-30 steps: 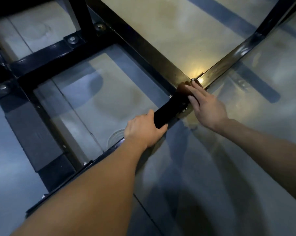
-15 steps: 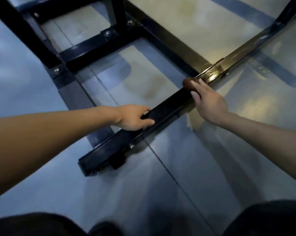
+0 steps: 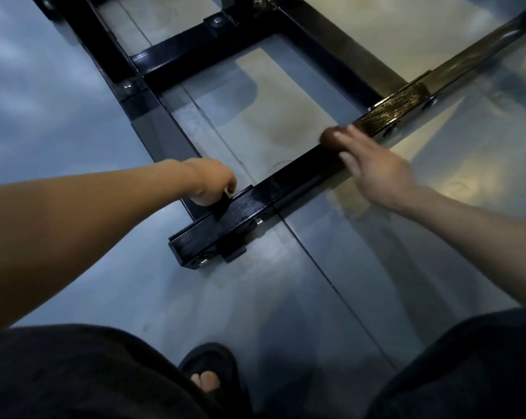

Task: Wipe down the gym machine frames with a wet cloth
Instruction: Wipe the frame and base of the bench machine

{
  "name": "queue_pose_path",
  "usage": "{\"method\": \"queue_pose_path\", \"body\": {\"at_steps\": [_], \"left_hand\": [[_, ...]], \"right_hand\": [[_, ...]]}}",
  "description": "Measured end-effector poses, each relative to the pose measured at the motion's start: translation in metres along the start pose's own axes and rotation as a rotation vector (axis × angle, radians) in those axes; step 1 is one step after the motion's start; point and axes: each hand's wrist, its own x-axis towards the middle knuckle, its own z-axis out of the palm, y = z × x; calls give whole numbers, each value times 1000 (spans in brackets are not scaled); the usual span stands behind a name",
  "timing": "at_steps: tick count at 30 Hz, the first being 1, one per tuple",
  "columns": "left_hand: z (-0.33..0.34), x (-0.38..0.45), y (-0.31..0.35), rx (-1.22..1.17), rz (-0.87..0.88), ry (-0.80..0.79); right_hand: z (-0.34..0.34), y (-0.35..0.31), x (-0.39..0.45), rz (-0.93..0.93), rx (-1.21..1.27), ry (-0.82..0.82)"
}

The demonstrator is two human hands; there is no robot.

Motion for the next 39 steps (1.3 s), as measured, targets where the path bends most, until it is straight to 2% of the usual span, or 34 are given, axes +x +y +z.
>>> {"method": "queue_pose_path", "body": {"at_steps": [2,4,9,12,14,19,22,24,29,32,35,39], "left_hand": [[2,-2,-8,-74,-6,1],[7,-4,-18,-115,2,36],[13,-9,-24,-167,39,75],[18,-12,-30,-195,58,105],[24,-14,-31,-191,86,134],[38,-12,-27,-215,120,213],[38,-14,-31,-251,145,212],[37,-16,-36,-273,152,205],[31,-25,-34,-263,125,201],[30,-26,-31,-251,129,198],[28,-22,-27,-218,113,179],[11,-22,-10,-122,32,125]], "right_hand": [[-7,9,1,146,-17,5],[-4,-24,-1,187,-23,-18],[39,-163,-46,-257,17,-187],[55,-208,-64,-487,68,-144],[54,-193,-55,-538,29,-75],[22,-84,-38,-220,-21,-1],[23,-76,-37,-146,-85,50],[35,-114,-40,-223,-65,22],[67,-233,-60,-701,-17,-148],[71,-250,-55,-770,-49,-222],[60,-225,-55,-674,-30,-138],[28,-126,-36,-382,-106,-57]]}}
